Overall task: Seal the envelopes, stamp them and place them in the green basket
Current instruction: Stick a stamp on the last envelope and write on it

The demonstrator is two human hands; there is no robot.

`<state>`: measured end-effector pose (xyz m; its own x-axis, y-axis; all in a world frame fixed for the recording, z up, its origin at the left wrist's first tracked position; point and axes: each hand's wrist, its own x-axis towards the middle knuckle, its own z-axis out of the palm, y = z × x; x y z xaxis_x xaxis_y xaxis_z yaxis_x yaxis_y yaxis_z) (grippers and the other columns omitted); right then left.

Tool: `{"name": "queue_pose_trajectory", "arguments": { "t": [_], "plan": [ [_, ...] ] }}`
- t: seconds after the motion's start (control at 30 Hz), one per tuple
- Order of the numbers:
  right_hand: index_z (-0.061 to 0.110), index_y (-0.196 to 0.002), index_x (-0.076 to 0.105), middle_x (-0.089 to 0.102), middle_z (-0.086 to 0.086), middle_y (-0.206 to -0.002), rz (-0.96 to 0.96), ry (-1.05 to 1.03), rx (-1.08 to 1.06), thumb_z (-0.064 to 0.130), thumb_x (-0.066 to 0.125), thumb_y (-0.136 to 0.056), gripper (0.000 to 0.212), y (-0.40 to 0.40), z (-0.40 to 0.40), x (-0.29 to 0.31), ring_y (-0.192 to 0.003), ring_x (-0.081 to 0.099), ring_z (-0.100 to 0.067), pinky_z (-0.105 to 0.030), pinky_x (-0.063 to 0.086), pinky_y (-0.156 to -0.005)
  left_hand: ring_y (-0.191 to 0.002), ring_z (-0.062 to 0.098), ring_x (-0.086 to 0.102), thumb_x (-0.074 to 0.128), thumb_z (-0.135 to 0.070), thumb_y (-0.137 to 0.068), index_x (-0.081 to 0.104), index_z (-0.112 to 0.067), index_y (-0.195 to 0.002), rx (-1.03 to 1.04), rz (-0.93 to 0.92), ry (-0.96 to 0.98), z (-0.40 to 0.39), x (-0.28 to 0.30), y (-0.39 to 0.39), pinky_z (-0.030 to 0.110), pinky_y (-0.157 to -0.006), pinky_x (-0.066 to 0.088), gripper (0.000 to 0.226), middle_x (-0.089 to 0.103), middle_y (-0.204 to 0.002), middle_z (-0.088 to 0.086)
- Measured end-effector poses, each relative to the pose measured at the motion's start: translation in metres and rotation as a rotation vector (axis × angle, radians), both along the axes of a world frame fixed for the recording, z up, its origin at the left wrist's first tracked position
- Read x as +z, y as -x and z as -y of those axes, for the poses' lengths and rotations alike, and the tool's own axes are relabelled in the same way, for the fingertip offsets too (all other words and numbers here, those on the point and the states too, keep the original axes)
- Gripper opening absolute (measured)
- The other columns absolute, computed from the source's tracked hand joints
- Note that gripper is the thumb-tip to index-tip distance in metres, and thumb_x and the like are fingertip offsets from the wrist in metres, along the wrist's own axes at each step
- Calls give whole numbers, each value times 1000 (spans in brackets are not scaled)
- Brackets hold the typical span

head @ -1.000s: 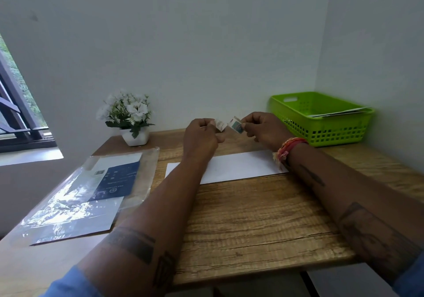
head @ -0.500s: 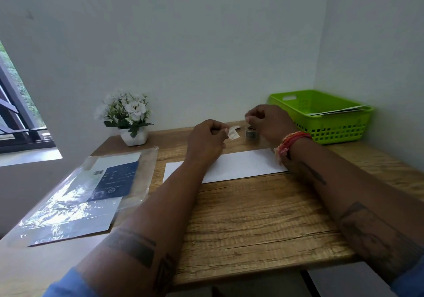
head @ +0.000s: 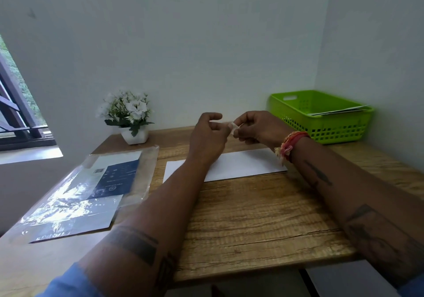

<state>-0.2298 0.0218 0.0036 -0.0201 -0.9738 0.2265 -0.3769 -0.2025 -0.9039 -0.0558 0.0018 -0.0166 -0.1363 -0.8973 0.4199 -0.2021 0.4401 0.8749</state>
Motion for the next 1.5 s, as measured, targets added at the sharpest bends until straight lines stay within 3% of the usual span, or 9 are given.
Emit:
{"name": "queue_pose_trajectory", "arguments": {
  "t": [0.17, 0.27, 0.47, 0.6, 0.93, 1.1, 1.23, 1.33, 1.5],
  "plan": [
    [16, -100, 68, 68, -2, -74, -138, 24, 10, 8, 79, -79, 25, 2, 0, 2, -72, 65, -17, -34, 55, -69, -80, 5, 67, 70, -32, -92, 73, -25, -104, 39, 146, 67, 0, 2, 0, 23, -69, 50, 14, 73, -90, -11],
    [15, -97, 69, 69, -7, -79, -74, 39, -36, 6, 78, -79, 22, 6, 4, 4, -71, 63, -18, -38, 53, -70, -74, 9, 69, 65, -27, -95, 72, -22, -98, 43, 67, 4, 0, 1, 0, 27, -67, 54, 9, 74, -87, -7],
    [17, -104, 70, 65, 3, -68, -207, 69, 4, 9, 76, -82, 24, 15, -1, 8, -65, 60, -14, -37, 52, -69, -83, 11, 70, 67, -51, -90, 68, -22, -110, -28, 58, -42, -6, 3, 1, 26, -66, 55, 35, 74, -95, -7],
    [20, -109, 66, 65, 5, -68, -246, 55, 42, 12, 77, -81, 31, 13, -3, 8, -66, 59, -16, -36, 48, -67, -80, 10, 69, 67, -42, -93, 73, -22, -99, -1, 203, 42, -7, 3, 1, 28, -70, 52, 22, 74, -88, -8],
    [13, -99, 72, 75, -9, -88, 275, -121, 32, 20, 79, -83, 19, 11, -4, 5, -73, 66, -16, -32, 52, -71, -67, 9, 66, 70, -38, -92, 72, -19, -101, -110, -24, -113, -13, 4, 4, 31, -67, 54, 21, 78, -86, -6],
    [7, -96, 70, 74, -14, -87, 329, -122, 47, 13, 75, -86, 13, 12, -7, 5, -69, 66, -17, -28, 55, -64, -67, 11, 68, 69, -29, -94, 69, -18, -105, -114, -44, -130, -14, 5, 6, 34, -69, 58, 16, 78, -87, -4],
    [6, -89, 70, 72, -14, -80, 176, -112, -31, 13, 76, -86, 10, 28, -5, 11, -64, 67, -17, -28, 56, -58, -65, 12, 67, 67, -28, -95, 70, -21, -107, -119, 172, -88, -12, 3, 6, 23, -58, 49, 14, 76, -89, -3],
    [7, -89, 74, 73, -10, -76, -163, -223, -29, 16, 79, -83, 12, 49, -8, 13, -68, 67, -18, -32, 57, -67, -69, 2, 62, 68, -36, -94, 75, -28, -112, -155, 563, 83, -11, 2, 9, 23, -73, 46, 21, 73, -104, -8],
    [-1, -98, 71, 70, -8, -74, -308, -381, 2, 15, 77, -85, 21, 59, -14, 10, -63, 64, -14, -28, 56, -64, -97, 4, 60, 71, -44, -89, 76, -34, -115, -207, 813, 150, -16, 0, 17, 23, -83, 40, 28, 73, -115, -5]
  ]
}}
